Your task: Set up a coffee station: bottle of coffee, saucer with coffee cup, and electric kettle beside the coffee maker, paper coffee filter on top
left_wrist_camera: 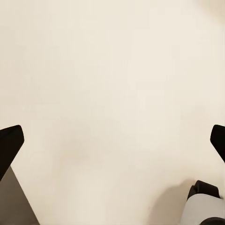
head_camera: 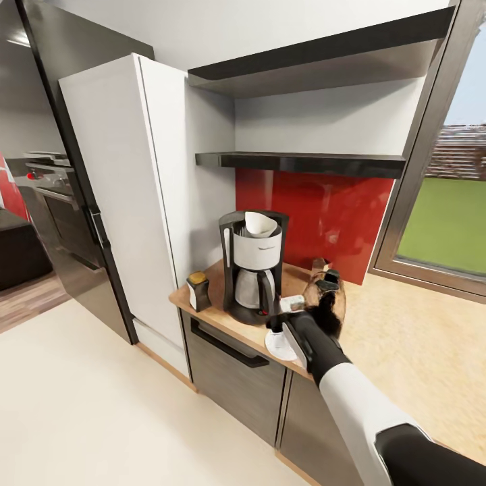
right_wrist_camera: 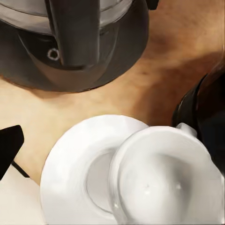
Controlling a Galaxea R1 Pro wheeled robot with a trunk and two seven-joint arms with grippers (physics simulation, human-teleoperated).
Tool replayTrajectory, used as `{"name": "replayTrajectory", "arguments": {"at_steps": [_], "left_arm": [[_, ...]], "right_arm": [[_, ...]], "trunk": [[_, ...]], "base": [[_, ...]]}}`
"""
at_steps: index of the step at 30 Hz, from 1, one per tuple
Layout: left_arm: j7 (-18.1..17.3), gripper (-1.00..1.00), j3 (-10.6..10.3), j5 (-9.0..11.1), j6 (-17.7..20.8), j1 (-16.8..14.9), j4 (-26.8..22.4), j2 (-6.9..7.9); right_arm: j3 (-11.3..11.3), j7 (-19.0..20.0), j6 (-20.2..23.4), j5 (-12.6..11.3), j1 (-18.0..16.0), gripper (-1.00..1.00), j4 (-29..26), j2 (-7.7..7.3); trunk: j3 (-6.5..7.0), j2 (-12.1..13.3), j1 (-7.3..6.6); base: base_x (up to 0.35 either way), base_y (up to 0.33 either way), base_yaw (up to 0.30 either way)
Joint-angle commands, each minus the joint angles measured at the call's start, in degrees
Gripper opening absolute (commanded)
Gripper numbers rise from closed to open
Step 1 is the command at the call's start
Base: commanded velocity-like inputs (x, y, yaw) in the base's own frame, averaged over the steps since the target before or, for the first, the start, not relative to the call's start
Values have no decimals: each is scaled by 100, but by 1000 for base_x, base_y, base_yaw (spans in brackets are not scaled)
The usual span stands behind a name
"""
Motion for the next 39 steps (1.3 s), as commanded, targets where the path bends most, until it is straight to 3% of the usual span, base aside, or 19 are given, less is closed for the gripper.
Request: {"name": "replayTrajectory", "arguments": {"at_steps": [1, 14, 21, 24, 33, 37, 39], "left_arm": [[17, 100, 36, -60, -26, -8, 9, 2], [20, 100, 37, -60, -35, -8, 9, -1], [24, 100, 39, -53, -36, -8, 2, 4], [24, 100, 37, -52, -36, -8, 1, 7], [23, 100, 31, -54, -35, -8, 1, -1], [24, 100, 31, -59, -35, -8, 1, -1], [24, 100, 35, -60, -35, -8, 1, -1]], "right_arm": [[19, -17, 101, 12, -5, 100, -76, 0], [66, 25, 264, -8, -5, 100, -484, 26], [79, 116, -692, -8, -5, 100, -423, 98], [84, 245, -886, -6, -5, 100, -308, 98], [92, 871, -984, -2, -5, 100, 220, 98], [92, 1477, -1018, -1, -5, 100, 749, 98], [95, 1995, -1235, 1, -5, 100, 1181, 98]], "trunk": [[-13, -13, 4], [-13, -13, 4], [-13, -13, 4], [-13, -13, 4], [-13, -13, 4], [-13, -13, 4], [-13, -13, 4]], "base": [[0, 0, 0], [-15, 0, 0], [-201, 43, 0], [-277, 182, 0], [-214, 232, 0], [-72, 79, 0], [-15, 16, 0]]}}
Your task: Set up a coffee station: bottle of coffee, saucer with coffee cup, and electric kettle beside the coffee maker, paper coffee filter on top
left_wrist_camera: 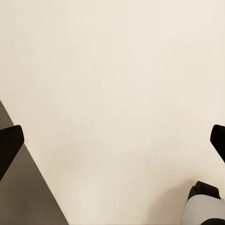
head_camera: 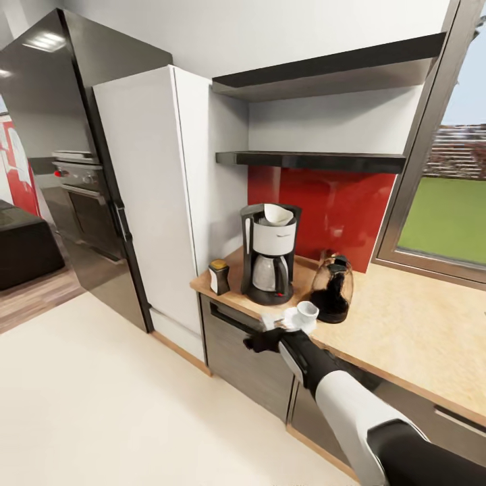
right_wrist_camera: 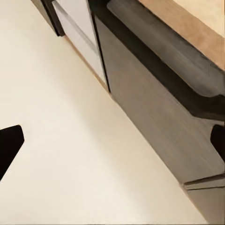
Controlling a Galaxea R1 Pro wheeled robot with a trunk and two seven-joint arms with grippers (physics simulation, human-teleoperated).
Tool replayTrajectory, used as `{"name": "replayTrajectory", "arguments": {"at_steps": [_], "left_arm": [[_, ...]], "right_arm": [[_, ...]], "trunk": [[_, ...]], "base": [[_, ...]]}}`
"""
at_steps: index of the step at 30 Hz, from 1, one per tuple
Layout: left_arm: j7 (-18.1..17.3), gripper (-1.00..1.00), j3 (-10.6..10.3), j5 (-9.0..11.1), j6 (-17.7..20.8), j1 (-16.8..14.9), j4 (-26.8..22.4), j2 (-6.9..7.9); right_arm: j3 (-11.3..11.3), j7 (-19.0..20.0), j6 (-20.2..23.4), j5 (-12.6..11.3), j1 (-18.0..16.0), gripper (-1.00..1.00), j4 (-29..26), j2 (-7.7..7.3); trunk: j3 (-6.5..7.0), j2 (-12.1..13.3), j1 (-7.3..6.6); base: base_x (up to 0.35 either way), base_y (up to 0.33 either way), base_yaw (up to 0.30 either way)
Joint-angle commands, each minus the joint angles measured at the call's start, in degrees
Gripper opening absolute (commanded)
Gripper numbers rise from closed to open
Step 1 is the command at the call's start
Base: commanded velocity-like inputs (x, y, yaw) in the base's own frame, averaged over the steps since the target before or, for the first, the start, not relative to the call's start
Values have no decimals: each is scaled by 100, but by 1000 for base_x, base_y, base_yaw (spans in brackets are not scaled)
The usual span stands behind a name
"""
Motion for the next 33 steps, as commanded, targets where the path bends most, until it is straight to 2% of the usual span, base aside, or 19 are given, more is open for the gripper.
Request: {"name": "replayTrajectory", "arguments": {"at_steps": [1, 2, 5, 6, 7, 10, 12, 14, 18, 19, 20, 22, 24, 25, 27, 28, 29, 31, 33], "left_arm": [[18, 100, 36, -60, -26, -8, 10, -1], [18, 100, 38, -59, -26, -8, 10, -1], [17, 100, 33, -60, -26, -8, 10, -1], [14, 100, 36, -59, -26, -8, 10, -1], [13, 100, 34, -60, -26, -8, 10, -1], [14, 100, 37, -60, -26, -8, 10, -7], [11, 100, 38, -60, -26, -8, 13, -7], [10, 100, 38, -60, -26, -8, 16, -7], [9, 100, 39, -60, -26, -4, 18, -9], [8, 100, 32, -67, -4, 3, 29, -15], [9, 100, 31, -73, 2, 11, 62, -12], [9, 100, 24, -122, 17, 12, 204, -10], [9, 100, 18, -193, 23, 11, 334, -7], [11, 100, 15, -373, 33, 7, 539, -3], [36, 100, 13, -664, 40, 8, 797, -2], [55, 100, 16, -809, 44, 9, 935, -1], [64, 100, 18, -871, 44, 9, 1026, -1], [76, 100, 20, -937, 44, 15, 1216, -1], [82, 100, 21, -964, 44, 23, 1362, -5]], "right_arm": [[2, 254, -71, 22, -5, 100, 153, 0], [1, 1019, -213, 48, -5, 100, 599, 0], [1, 1543, -249, 66, -5, 100, 961, 0], [2, 1767, -276, 86, -5, 100, 1302, 0], [1, 1825, -310, 125, -5, 100, 1480, 0], [0, 1897, -581, 512, -5, 100, 2076, 0], [-5, 1899, -684, 756, 4, 100, 2252, 0], [-7, 1887, -727, 897, 103, 100, 2323, 0], [-9, 1830, -744, 1003, 517, 100, 2364, 0], [-9, 1141, -748, 1071, 1046, 100, 2368, 0], [-9, 718, -752, 1079, 1267, 100, 2370, -77], [-9, 221, -755, 1081, 1645, 100, 2367, -255], [-12, 84, -755, 1076, 1870, 100, 2365, -347], [-17, -5, -756, 1062, 2155, 100, 2364, -472], [-35, -112, -760, 1037, 2451, 100, 2363, -611], [-57, -294, -763, 1023, 2617, 100, 2363, -658], [-86, -473, -763, 1015, 2737, 100, 2360, -673], [-260, -830, -769, 950, 2981, 100, 2357, -687], [-555, -1014, -766, 751, 3188, 100, 2360, -693]], "trunk": [[-13, -14, 3], [-13, -14, 3], [-13, -14, 3], [-13, -14, 3], [-13, -14, 3], [-13, -14, 3], [-13, -14, 3], [-13, -14, 3], [-13, -14, 3], [-13, -14, 3], [-13, -14, 3], [-13, -14, 3], [-13, -14, 3], [-13, -14, 3], [-13, -14, 3], [-13, -14, 3], [-13, -14, 3], [-13, -14, 3], [-13, -14, 3]], "base": [[-8, 8, 0], [-2, 2, 0], [-1, 1, 0], [0, 0, 0], [0, 0, 0], [0, 0, 0], [0, 0, 0], [0, 0, 0], [0, 0, 0], [0, 0, 0], [0, 0, 0], [0, 0, 0], [0, 0, 0], [0, 0, 0], [0, 0, 0], [0, 0, 0], [0, 0, 0], [0, 0, 0], [0, 0, 0]]}}
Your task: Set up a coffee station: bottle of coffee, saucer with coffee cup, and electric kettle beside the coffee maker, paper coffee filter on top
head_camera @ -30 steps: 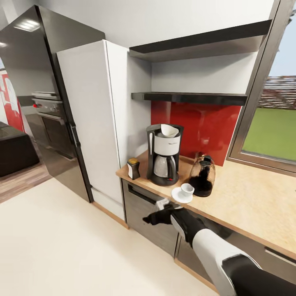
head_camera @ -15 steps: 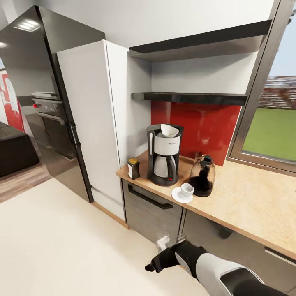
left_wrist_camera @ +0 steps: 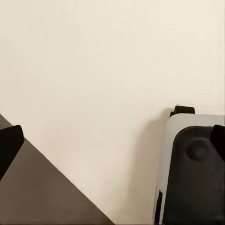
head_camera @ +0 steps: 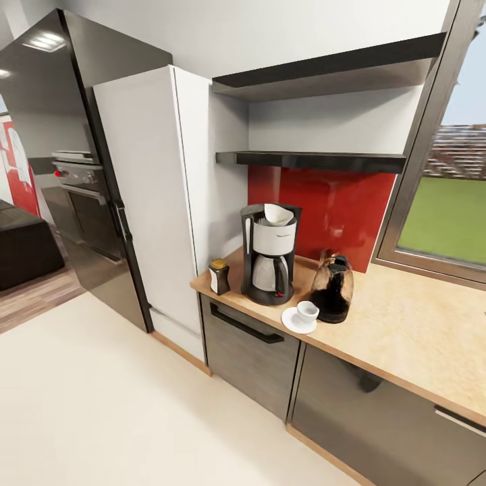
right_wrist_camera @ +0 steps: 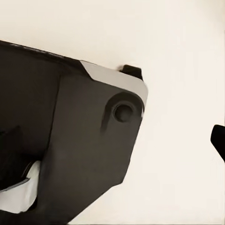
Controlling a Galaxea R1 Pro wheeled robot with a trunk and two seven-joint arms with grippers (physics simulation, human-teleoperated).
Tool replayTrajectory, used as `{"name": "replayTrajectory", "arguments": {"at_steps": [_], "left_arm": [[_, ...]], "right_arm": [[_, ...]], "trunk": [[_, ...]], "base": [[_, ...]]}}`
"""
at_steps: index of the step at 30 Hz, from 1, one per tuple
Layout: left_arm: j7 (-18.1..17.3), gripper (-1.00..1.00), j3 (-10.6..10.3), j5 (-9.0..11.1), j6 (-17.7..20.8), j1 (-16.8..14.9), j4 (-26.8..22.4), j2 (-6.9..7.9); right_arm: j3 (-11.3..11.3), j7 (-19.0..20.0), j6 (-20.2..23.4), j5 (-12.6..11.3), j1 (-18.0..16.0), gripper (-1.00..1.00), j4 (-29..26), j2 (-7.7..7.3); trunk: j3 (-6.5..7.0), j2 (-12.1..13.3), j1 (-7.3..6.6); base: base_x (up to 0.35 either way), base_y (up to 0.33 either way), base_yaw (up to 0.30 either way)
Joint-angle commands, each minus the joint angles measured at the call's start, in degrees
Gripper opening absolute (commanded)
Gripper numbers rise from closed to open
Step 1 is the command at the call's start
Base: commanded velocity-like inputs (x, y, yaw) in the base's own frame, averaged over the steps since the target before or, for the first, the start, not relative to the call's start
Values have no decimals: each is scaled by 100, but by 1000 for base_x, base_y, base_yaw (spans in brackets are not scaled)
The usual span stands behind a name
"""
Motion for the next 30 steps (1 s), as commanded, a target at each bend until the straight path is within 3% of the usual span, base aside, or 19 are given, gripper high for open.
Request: {"name": "replayTrajectory", "arguments": {"at_steps": [1, 4, 10, 16, 24, 30], "left_arm": [[29, 100, 38, -68, -23, 4, 69, -3], [34, 100, 45, -77, -16, 45, 185, -10], [44, 100, 54, -72, 17, 80, 289, -20], [44, 100, 61, -65, 188, 85, 305, -20], [76, 100, 89, -62, 985, 85, 278, -14], [258, 100, 103, -63, 1101, 79, 271, -12]], "right_arm": [[-109, -32, 44, -105, 91, 100, -14, -3], [-339, -100, 49, -498, 288, 100, -12, -7], [-417, -126, 79, -711, 418, 100, -12, -8], [-432, -128, 90, -1082, 499, 100, -12, -54], [-435, -125, 93, -1174, 507, 100, -18, -236], [-435, -127, 94, -1178, 508, 100, -20, -287]], "trunk": [[-12, -12, 4], [-12, -12, 4], [-12, -12, 4], [-12, -12, 4], [-12, -12, 4], [-12, -12, 4]], "base": [[0, 0, 0], [0, 0, 0], [0, 0, 0], [0, 0, 0], [0, 0, 0], [0, 0, 0]]}}
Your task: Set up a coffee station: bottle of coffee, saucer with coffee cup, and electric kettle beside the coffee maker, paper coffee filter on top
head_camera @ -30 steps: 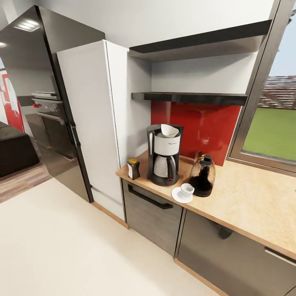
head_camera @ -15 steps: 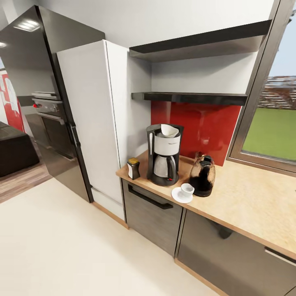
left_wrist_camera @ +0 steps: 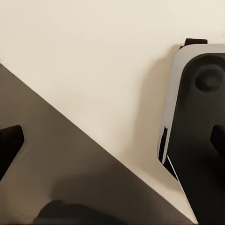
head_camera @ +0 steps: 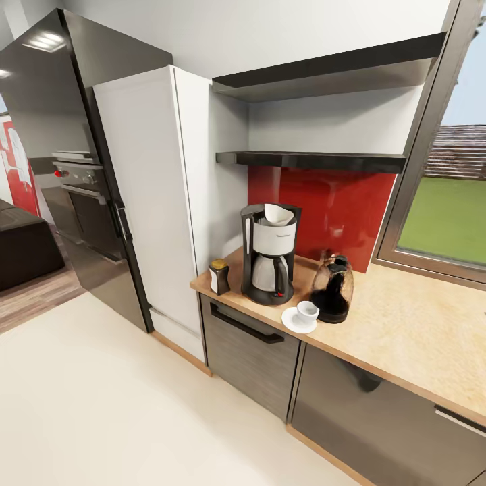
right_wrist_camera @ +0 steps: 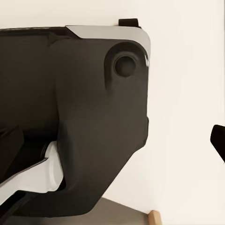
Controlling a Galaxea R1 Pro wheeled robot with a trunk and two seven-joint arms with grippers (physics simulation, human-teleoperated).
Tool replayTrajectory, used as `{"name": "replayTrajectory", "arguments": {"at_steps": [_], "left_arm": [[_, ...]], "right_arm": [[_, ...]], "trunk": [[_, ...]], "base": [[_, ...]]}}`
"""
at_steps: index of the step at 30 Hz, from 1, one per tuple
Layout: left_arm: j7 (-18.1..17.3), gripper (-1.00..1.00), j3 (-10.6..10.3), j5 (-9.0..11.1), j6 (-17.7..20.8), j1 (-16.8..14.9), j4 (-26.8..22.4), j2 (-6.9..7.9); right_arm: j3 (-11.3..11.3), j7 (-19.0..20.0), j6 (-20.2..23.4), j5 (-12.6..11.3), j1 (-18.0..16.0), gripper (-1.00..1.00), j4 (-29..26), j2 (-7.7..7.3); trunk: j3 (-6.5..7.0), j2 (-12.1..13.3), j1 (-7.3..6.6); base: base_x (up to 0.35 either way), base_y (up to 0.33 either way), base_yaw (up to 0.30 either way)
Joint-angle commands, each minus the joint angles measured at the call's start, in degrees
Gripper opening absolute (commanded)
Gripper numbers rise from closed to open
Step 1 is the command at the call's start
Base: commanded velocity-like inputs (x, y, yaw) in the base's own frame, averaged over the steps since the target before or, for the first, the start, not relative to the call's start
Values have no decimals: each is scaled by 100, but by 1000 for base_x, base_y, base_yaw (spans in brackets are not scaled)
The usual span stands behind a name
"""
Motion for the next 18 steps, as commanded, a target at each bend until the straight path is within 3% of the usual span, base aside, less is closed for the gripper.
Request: {"name": "replayTrajectory", "arguments": {"at_steps": [1, 6, 18], "left_arm": [[105, 100, 47, -54, -21, -8, 13, 2], [298, 100, 46, -46, -16, -9, 17, -4], [331, 100, 65, -45, -15, -10, 14, -6]], "right_arm": [[7, 5, 32, -30, -2, 100, -12, -5], [16, 5, 30, -30, -2, 100, -12, -9], [36, 6, -45, -1, -2, 100, -10, 45]], "trunk": [[-13, -12, 3], [-13, -12, 3], [-13, -12, 3]], "base": [[0, 0, 0], [0, 0, 0], [0, 0, 0]]}}
